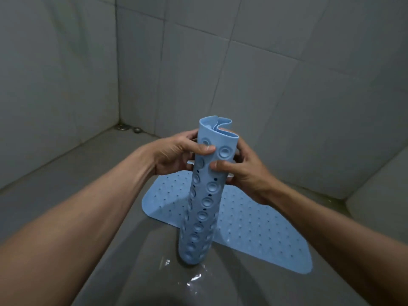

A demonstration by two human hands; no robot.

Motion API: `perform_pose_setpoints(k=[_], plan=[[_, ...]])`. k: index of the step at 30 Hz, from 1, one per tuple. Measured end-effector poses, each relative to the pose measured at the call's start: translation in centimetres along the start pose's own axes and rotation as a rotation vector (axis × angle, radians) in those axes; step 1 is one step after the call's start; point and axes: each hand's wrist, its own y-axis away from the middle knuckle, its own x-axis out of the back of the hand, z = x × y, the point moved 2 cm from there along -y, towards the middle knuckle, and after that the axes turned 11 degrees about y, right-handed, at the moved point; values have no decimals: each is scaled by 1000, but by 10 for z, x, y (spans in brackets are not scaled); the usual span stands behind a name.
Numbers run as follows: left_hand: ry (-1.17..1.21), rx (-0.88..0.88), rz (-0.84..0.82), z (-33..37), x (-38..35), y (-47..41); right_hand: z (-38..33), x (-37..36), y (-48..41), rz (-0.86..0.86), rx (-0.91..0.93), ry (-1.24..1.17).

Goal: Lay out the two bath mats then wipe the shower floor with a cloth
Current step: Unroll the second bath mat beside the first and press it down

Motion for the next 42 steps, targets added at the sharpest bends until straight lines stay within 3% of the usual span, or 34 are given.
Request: perform_pose_setpoints(k=[5,12,17,22,25,28,30,32,35,38,42], plan=[[50,40,-120,-13,-13,-9,8,-4,26,142,-25,-42],[36,59,-268,-36,-26,0,34,3,57,88,48,128],[-70,110,-285,-46,-54,16,61,-8,93,120,92,69],[-112,223,-205,-42,-83,41,73,-12,121,71,75,52],[40,280,-144,-46,-96,61,73,-18,141,48,138,139],[220,293,149,-62,-93,75,76,-27,162,-25,164,132],[307,294,406,-73,-94,81,83,-33,178,-87,107,16],[275,321,564,-88,-97,85,87,-36,194,-89,17,-249],[167,435,614,-122,-97,94,87,-34,205,20,-305,-688],[151,529,580,-160,-99,107,95,-38,212,52,-583,-587],[135,544,621,-198,-111,132,122,-72,224,75,-729,-425]])
